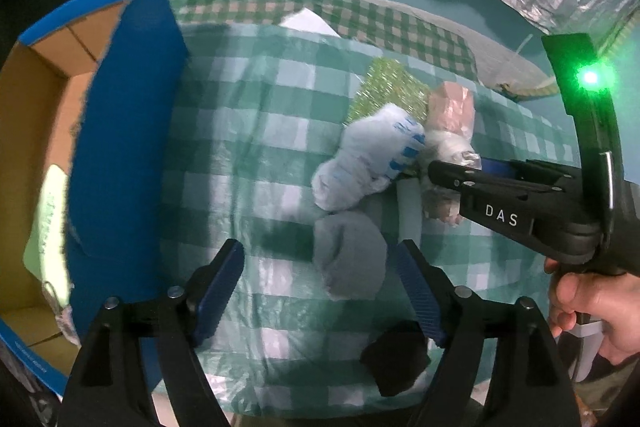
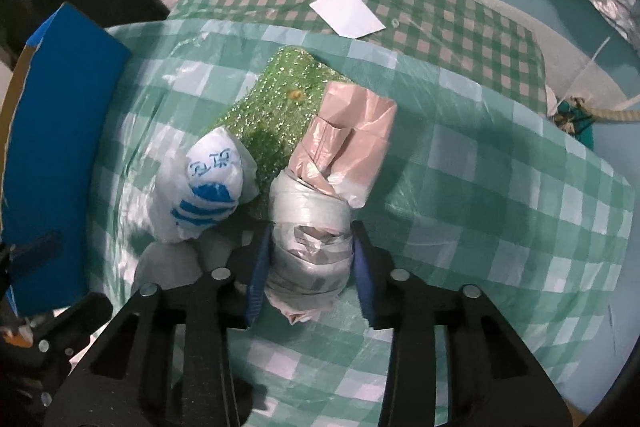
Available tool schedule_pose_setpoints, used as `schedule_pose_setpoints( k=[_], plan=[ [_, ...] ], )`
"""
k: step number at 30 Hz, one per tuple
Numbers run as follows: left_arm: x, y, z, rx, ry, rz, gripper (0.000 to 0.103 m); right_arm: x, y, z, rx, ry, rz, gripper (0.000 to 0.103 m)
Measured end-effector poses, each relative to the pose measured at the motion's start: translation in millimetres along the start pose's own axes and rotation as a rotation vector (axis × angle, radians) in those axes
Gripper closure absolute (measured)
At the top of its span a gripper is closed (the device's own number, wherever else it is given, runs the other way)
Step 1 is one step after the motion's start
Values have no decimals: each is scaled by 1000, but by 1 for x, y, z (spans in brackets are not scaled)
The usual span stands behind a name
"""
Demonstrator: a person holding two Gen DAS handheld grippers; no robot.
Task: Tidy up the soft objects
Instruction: 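Close the left tool on the grey sock while the right tool holds the bundle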
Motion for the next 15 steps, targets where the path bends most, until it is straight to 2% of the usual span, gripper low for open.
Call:
schedule_pose_setpoints(
  k=[6,15],
  plan=[
    [0,-10,-13,11,-53,22,18,16,9,-4,3,3,-2,69],
    [-3,-39,-18,-57,-85,75,18,40,21,-23,13,-29,-8,69]
  ],
)
Point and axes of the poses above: each gripper's, at about its wrist camera, not at the fingertips, and y roughly against the way its jaws point, z to its left, x to its underside, the point moved 3 cm from there along -y, roughly the way its jaws point, and after that the axes turned 2 degrees about y, right-handed, at the moved point
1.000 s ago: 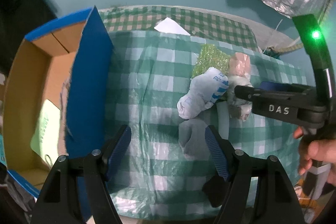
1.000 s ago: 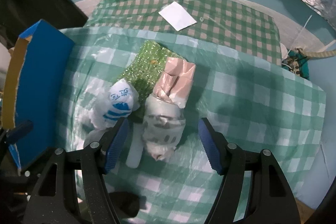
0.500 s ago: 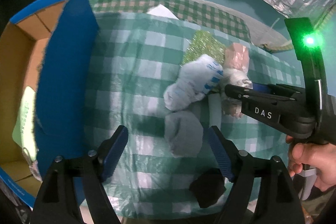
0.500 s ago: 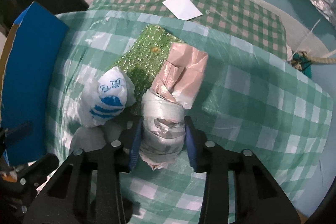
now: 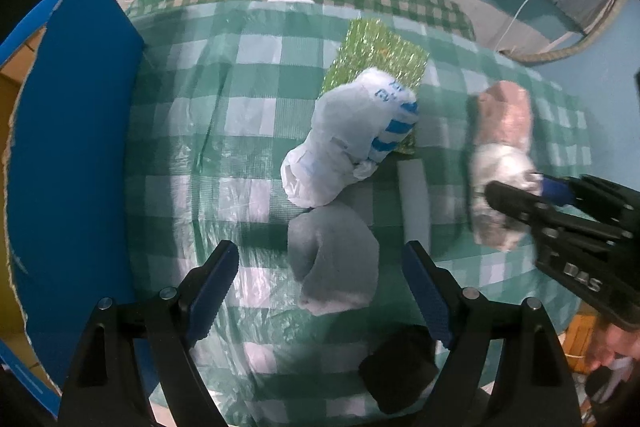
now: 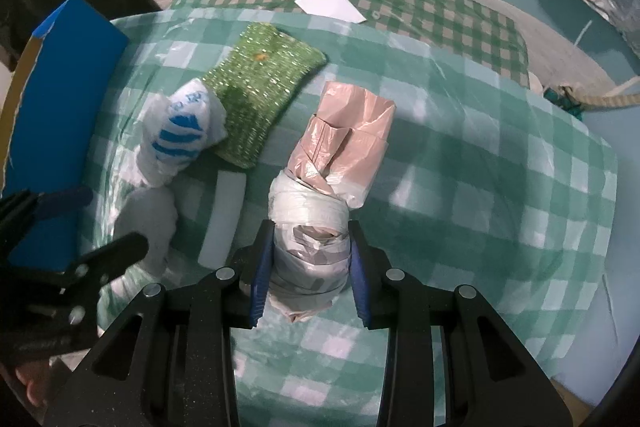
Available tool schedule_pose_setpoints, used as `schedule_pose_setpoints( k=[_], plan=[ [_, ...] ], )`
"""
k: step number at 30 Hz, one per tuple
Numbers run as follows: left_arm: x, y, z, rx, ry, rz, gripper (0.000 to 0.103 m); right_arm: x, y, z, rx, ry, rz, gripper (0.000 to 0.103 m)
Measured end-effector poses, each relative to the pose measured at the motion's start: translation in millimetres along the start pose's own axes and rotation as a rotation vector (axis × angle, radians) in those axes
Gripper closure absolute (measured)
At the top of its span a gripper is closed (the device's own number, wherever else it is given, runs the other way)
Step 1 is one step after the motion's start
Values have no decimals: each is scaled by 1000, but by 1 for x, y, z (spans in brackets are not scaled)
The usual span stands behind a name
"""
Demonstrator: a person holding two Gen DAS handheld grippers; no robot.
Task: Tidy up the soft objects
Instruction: 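Close the left tool on the grey sock while the right tool holds the bundle, then lift and carry the grey sock and wrapped bundle over the box with both tools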
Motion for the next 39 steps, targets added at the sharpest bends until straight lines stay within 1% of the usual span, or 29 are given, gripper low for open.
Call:
schedule_pose_setpoints(
  k=[1,6,12,13,14,15,16,18,21,25,29,33,39],
  plan=[
    [-1,-4,0,-15,-6,8,18,2,1,-2,0,-3,1,69],
    [-2,-18,2,-33,-8,38,18,9,4,-8,-4,-15,-4,69],
    [-5,-30,0,-87,-45,35,20,12,3,-9,-7,-18,-4,69],
    [-4,-31,0,-90,-53,38,22,13,3,-9,-7,-16,-3,69],
    [-5,-33,-2,-93,-63,44,31,13,2,-8,-8,-13,-2,69],
    [-4,-36,-3,-102,-74,54,42,14,2,-7,-7,-9,-2,69],
    [-3,-37,-3,-109,-82,63,45,14,2,-7,-6,-5,-3,69],
    [-1,-35,-2,-98,-84,54,60,14,2,-5,-2,4,-4,69],
    [3,-33,-2,-107,-103,55,71,14,4,-1,1,12,-8,69],
    [10,-24,-1,-121,-131,36,74,14,7,5,10,29,-12,69],
    [16,-13,-1,-124,-157,11,74,14,12,11,20,46,-16,69],
    [20,-2,1,-138,-183,6,74,13,20,16,31,60,-19,69],
    [25,17,12,-125,-154,-4,74,12,32,20,25,58,-24,69]
  ],
)
Point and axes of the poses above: each gripper's, at about its wrist camera, not at the fingertips, and y roughly against the way its jaws point, z to its left, x to its underside, the point moved 3 cm from there along -y, roughly the way its jaws point, and after that the axes turned 2 degrees about y, right-handed, at the moved point
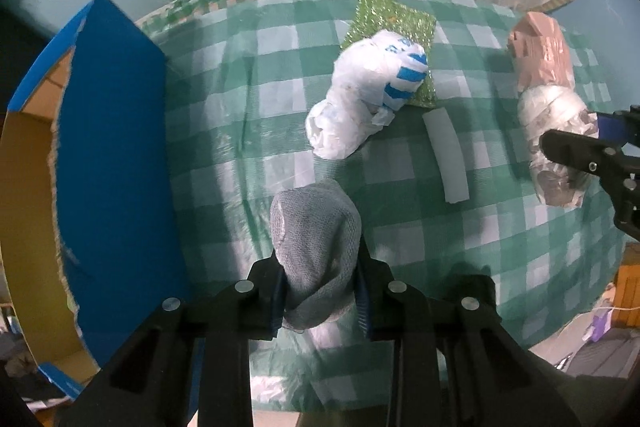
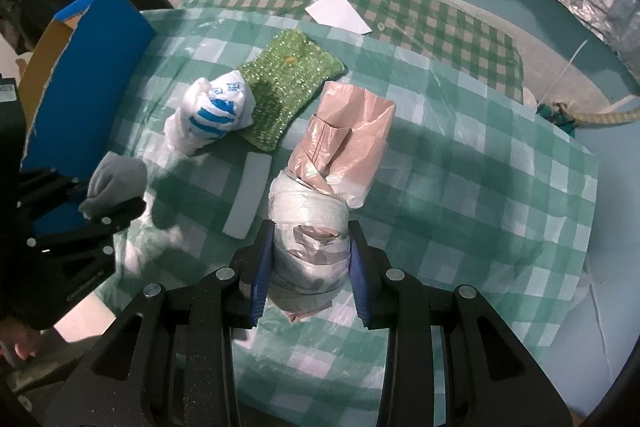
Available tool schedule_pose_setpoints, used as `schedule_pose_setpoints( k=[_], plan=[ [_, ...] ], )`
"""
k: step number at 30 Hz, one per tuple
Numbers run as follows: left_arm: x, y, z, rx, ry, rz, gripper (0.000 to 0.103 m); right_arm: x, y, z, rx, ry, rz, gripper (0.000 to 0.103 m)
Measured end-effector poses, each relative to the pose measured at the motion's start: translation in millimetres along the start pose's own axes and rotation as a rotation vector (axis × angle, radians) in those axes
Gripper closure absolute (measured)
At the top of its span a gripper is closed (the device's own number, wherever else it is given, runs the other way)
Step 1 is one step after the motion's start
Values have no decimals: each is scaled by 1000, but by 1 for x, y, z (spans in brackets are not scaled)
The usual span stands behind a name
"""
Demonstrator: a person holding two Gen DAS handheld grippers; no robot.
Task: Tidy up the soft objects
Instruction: 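Lift and carry the grey sock and wrapped bundle over the box with both tools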
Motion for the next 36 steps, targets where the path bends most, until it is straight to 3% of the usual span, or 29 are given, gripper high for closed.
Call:
schedule_pose_setpoints(
  k=[10,16,36],
  plan=[
    [6,44,15,12,-4,-42,74,-2,26,6,-9,17,-13,69],
    [13,73,22,-27,-27,-98,74,-6,45,14,-17,34,-26,69],
    [21,123,69,-20,98,-160,74,-34,103,72,-39,181,-97,69]
  ],
)
Point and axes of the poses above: each gripper's, at about its wrist camera, not at the fingertips, and y roughly against the way its jaws point, z to its left, x to its underside, the point moved 3 cm from there along -y, roughly the way its jaws point, and after that the axes turned 2 degrees about y, right-handed, at the moved point
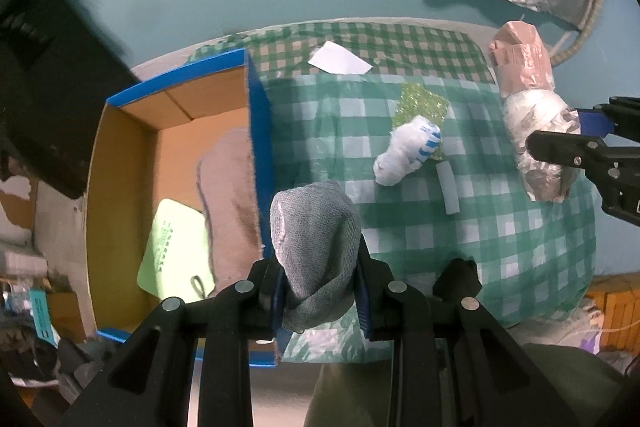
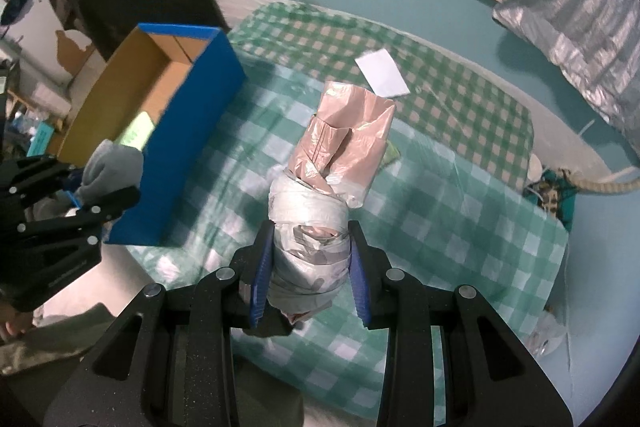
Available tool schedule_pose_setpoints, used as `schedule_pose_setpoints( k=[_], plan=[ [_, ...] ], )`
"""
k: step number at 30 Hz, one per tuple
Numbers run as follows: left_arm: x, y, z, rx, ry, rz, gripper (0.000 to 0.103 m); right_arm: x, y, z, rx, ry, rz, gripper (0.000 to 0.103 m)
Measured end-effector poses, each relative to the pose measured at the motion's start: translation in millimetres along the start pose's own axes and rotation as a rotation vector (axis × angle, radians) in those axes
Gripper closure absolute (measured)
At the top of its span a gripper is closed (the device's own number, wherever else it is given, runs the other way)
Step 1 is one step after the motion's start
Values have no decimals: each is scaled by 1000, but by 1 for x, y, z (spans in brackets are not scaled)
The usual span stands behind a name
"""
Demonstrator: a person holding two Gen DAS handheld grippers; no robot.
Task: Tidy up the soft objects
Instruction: 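Lift and carry the grey sock and wrapped bundle over the box with both tools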
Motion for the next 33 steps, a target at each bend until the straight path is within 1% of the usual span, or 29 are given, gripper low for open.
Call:
schedule_pose_setpoints(
  k=[8,16,21,25,33],
  plan=[
    [5,14,26,-18,54,-14,74,-21,8,27,-30,61,-25,69],
    [13,18,58,-37,130,-13,74,-43,7,62,-67,129,-33,69],
    [18,16,79,-60,167,-6,74,-54,3,87,-94,175,-33,69],
    [22,15,96,-67,205,-2,74,-64,-4,105,-115,201,-26,69],
    [23,8,124,-84,251,8,74,-86,-18,143,-147,253,-15,69]
  ],
)
Point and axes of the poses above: each gripper's, at about its wrist camera, not at the fingertips, and y roughly against the way its jaws point, z to its left, x to its underside, the point moved 3 cm from there along -y, roughly the way its jaws point, and after that the axes turned 2 degrees about y, right-handed, at the moved point
